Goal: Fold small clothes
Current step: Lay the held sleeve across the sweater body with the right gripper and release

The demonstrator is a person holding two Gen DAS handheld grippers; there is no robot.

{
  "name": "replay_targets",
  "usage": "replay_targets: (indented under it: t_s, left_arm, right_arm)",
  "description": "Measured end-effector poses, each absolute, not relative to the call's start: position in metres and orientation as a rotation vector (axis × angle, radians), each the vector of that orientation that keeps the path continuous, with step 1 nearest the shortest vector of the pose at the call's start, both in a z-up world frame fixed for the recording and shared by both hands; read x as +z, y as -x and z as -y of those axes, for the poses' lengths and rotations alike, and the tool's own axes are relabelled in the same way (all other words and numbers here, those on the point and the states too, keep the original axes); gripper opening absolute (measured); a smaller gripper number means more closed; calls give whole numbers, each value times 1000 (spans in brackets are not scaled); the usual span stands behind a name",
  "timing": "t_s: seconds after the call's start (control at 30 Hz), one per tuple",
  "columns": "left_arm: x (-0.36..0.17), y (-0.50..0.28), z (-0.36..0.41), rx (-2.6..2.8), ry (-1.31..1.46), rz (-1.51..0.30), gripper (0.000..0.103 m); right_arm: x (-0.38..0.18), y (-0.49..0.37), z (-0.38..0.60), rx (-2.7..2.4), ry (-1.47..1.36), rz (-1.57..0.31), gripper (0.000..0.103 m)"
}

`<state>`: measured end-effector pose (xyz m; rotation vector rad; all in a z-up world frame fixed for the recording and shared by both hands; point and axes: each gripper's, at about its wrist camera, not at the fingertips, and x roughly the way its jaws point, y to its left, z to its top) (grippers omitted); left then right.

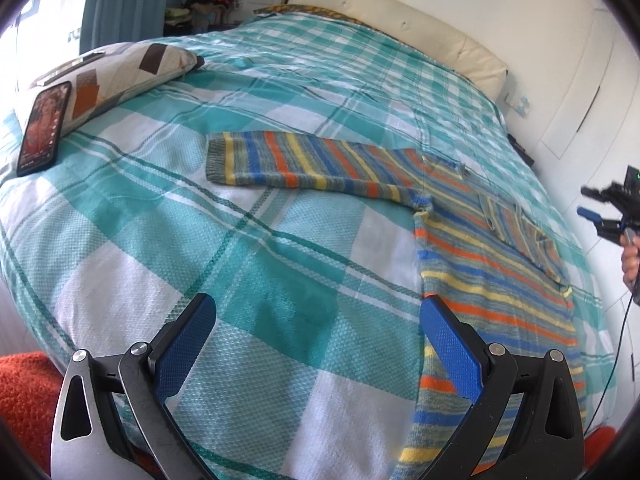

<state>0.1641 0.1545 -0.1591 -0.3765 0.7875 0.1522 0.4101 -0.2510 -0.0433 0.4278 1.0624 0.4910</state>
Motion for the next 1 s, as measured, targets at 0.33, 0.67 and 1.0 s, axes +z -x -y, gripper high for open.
replay_targets:
  t_s: [0.33, 0.67, 1.0]
  left_arm:
    - [-165, -168, -134, 158, 283, -812, 102]
    - [-169, -169, -137, 179, 307, -831, 102]
    - [-168, -164, -148, 189, 335, -822, 102]
  right_arm:
    - [-155, -384, 304, 144, -95, -1316, 32]
    - [-140, -354, 253, 411, 5, -1254, 33]
    - [-111, -277, 271, 290, 94, -1145, 37]
